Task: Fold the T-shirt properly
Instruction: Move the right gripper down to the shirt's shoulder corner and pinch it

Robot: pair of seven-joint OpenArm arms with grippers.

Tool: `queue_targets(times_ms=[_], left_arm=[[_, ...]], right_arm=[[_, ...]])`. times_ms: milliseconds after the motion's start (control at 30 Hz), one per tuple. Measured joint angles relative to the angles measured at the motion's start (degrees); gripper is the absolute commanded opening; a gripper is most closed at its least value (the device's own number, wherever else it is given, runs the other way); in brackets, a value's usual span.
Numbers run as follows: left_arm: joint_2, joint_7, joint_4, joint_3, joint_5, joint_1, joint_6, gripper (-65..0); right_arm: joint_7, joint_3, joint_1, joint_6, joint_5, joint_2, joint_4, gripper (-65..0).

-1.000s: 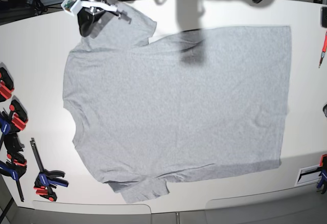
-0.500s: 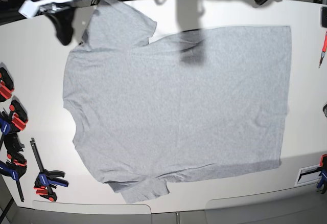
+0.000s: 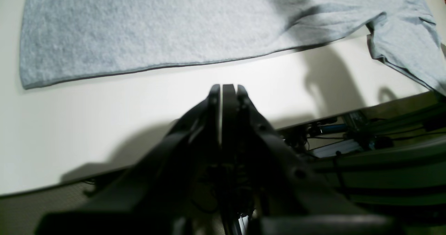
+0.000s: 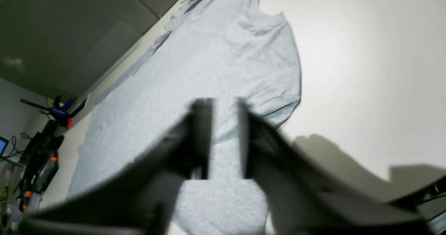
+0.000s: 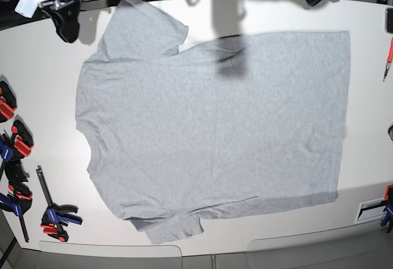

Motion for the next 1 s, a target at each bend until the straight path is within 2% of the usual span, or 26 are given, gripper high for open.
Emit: queue_targets(times_ms=[67, 167, 333, 500, 733, 833, 1000], left_arm=[[0.0, 0.0, 0.0, 0.0, 0.0, 0.0, 0.0, -65.0], [0.0, 0.0, 0.0, 0.0, 0.0, 0.0, 0.0, -65.0], [0.0, 0.0, 0.0, 0.0, 0.0, 0.0, 0.0, -65.0], [0.0, 0.0, 0.0, 0.0, 0.0, 0.0, 0.0, -65.0], [-0.1, 0.0, 0.0, 0.0, 0.0, 0.0, 0.0, -65.0], [0.0, 0.0, 0.0, 0.0, 0.0, 0.0, 0.0, -65.0], [0.0, 0.0, 0.0, 0.0, 0.0, 0.0, 0.0, -65.0]], right_arm=[[-1.9, 0.0, 0.7, -0.7, 0.1, -0.6, 0.0, -36.5], [-5.0, 0.0, 1.7, -3.9, 0.3, -1.6, -0.4, -36.4], [-5.3, 0.0, 4.8, -4.2, 1.0, -1.7, -8.0, -36.4], [-8.1, 0.0, 8.0, -3.5, 5.6, -1.0, -18.9, -34.5], [-8.8, -0.2, 11.9, -2.9, 6.4, -1.0, -26.0, -34.0], [-7.8, -2.6, 12.3, -2.9, 7.2, -0.8, -27.2, -34.0], [-7.0, -10.2, 12.3, -3.0, 4.5, -0.7, -27.5, -34.0]])
